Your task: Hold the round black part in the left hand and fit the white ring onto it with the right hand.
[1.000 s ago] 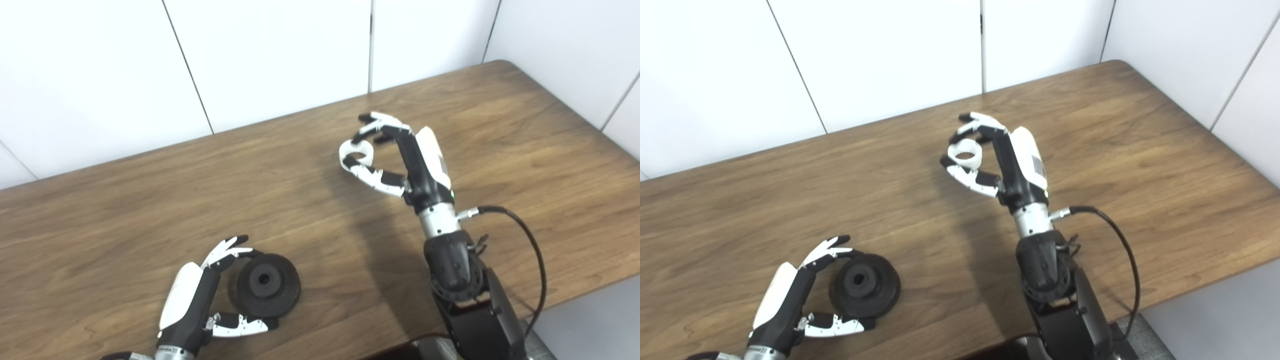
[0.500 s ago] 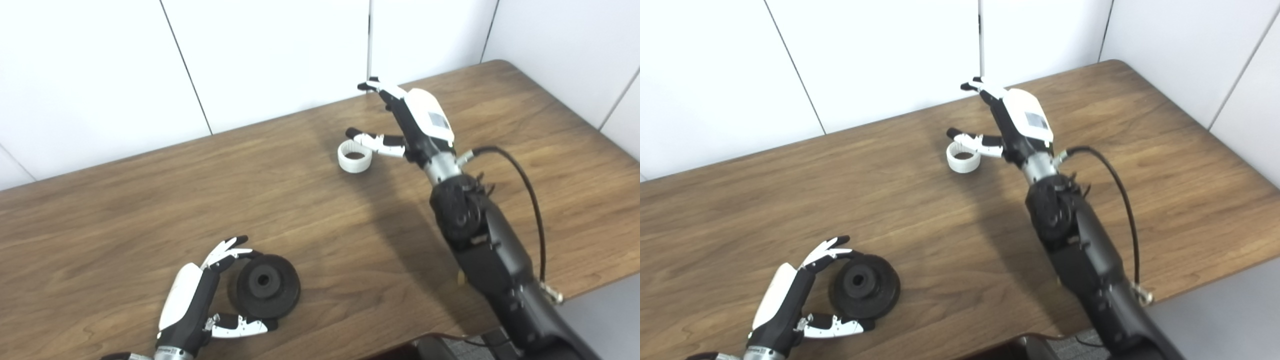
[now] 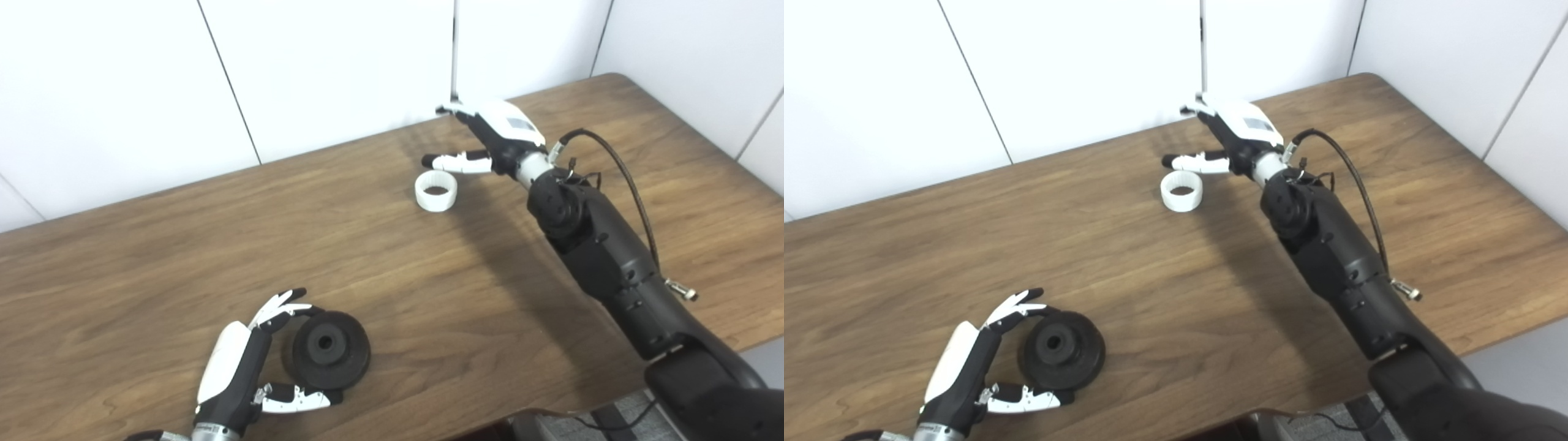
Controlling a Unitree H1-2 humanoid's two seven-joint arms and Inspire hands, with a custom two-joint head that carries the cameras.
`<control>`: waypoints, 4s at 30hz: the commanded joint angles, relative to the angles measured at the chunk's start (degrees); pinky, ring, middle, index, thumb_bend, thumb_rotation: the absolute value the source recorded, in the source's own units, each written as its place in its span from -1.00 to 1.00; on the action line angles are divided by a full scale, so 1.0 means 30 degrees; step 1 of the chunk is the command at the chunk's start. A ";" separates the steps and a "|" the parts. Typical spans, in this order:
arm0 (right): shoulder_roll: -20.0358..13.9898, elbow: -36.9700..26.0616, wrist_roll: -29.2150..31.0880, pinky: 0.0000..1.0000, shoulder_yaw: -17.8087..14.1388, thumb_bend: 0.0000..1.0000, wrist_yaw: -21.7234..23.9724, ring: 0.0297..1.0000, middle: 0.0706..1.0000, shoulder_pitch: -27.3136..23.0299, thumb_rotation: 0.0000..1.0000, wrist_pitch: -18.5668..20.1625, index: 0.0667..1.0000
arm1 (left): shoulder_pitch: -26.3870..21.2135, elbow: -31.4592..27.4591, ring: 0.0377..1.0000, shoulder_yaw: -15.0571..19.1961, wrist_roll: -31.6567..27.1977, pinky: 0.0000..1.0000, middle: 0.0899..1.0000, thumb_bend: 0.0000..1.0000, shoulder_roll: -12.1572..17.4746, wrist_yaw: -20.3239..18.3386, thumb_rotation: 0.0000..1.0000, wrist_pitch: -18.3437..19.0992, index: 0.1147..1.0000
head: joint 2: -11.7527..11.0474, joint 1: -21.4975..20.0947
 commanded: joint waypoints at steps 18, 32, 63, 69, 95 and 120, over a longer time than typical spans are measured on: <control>-0.0918 0.1515 0.1069 0.90 0.1554 1.00 0.0986 1.00 1.00 -0.1129 0.69 -0.0605 0.79 | -0.0087 -0.0329 0.88 0.0068 0.0253 0.70 0.79 0.04 -0.0152 -0.0242 -0.86 0.0277 -0.15 | 0.0280 0.0208; -0.0272 0.1593 0.1118 0.93 0.1911 1.00 0.0238 1.00 0.98 -0.0374 0.29 -0.0808 0.60 | -0.0085 -0.0209 0.88 0.0027 0.0346 0.68 0.79 0.04 -0.0203 -0.0140 -0.86 0.0223 -0.15 | 0.0391 0.0352; 0.1288 0.3960 0.1152 0.86 0.1113 0.04 -0.8046 0.70 0.57 0.0957 -0.73 -0.5198 -0.11 | -0.0089 -0.0484 0.90 0.0068 0.0353 0.69 0.81 0.04 -0.0258 -0.0330 -0.85 0.0630 -0.15 | 0.0920 0.0726; 0.1163 0.3709 0.1463 0.83 0.1023 0.04 -0.7758 0.70 0.57 0.1155 -0.72 -0.5038 -0.11 | -0.0144 -0.0569 0.90 -0.0031 0.0536 0.69 0.81 0.04 -0.0313 -0.0377 -0.85 0.0755 -0.15 | 0.1086 0.0995; 0.1911 -0.3971 0.2345 0.50 -0.1125 0.04 -0.6370 0.67 0.56 0.1553 -0.72 -0.3960 -0.11 | -0.0367 -0.0407 0.91 -0.0432 0.1108 0.74 0.81 0.04 -0.0916 -0.0305 -0.85 0.1022 -0.15 | 0.1851 0.4575; 0.1871 -0.8346 0.4511 0.53 -0.1190 0.04 -0.3338 0.69 0.56 0.3701 -0.72 -0.4898 -0.11 | -0.1427 0.0667 0.96 -0.1292 0.2947 0.97 0.85 0.04 -0.1617 -0.0258 -0.84 0.2810 -0.14 | 0.2798 0.7207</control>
